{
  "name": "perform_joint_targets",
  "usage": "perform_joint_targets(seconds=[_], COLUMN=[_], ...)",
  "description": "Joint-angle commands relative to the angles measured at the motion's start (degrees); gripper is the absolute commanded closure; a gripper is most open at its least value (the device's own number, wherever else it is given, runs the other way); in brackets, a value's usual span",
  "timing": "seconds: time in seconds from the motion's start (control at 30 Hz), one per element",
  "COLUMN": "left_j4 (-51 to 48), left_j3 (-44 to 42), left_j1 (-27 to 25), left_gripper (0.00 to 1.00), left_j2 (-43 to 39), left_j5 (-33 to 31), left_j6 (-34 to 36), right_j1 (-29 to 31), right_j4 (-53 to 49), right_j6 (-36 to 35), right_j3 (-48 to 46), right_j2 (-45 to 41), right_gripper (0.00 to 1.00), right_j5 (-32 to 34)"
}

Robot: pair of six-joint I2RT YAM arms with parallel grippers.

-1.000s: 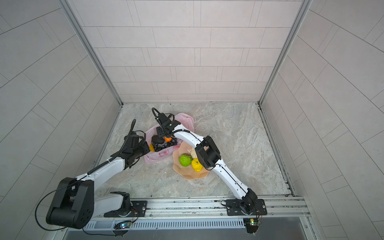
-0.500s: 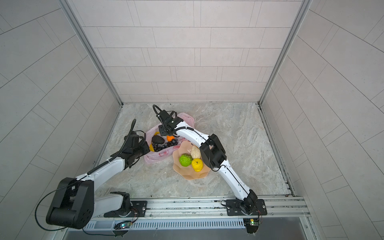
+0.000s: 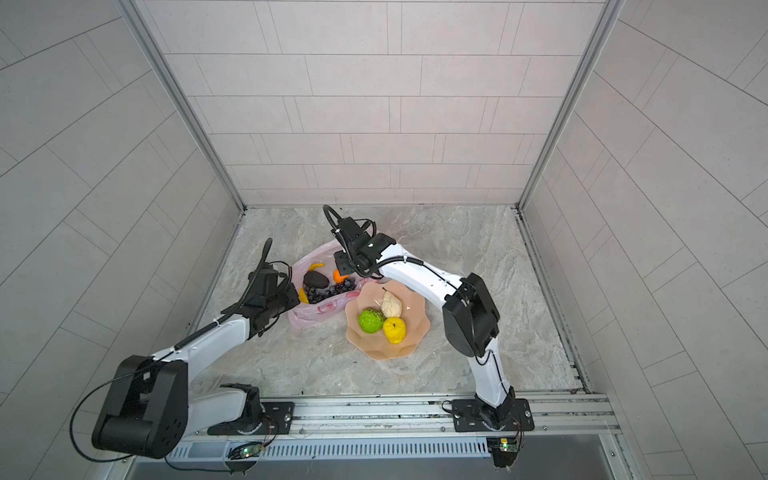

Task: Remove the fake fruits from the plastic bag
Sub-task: 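Lift the green avocado out and carry it over the peach bowl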

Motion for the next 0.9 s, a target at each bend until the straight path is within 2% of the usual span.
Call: perform_joint_targets(seconds=[0.0, 0.23, 0.43, 0.6, 0.87], left_j4=[-0.5, -0.7, -1.2, -1.1, -0.6], left_j3=[1.1, 0.9, 0.8, 0.8, 0.8], left_j1=[0.2, 0.2, -0.1, -0.2, -0.2], left_gripper=[0.96, 0.96, 0.96, 0.96, 0.96], left_j2=[-0.3, -0.2, -1.2, -1.3, -0.4], left_j5=[0.3, 0.4, 0.3, 0.9, 1.6], left_j6=[0.7, 0.8, 1.1, 1.0, 0.7], right_j1=[-0.1, -0.1, -0.1, -0.8, -3.2], right_j4=[0.1, -1.6, -5.6, -9.3, -9.9], right_j6=[-1.1, -1.3, -1.2, -1.4, -3.7], right_j3=[-5.3, -15.1, -20.9, -27.0, -36.0], right_j2=[-7.1, -17.5, -24.9, -31.0, -37.3], right_gripper=[0.49, 0.49, 0.49, 0.48, 0.48], right_j5=[0.8, 0.8, -2.3, 4.6, 8.5])
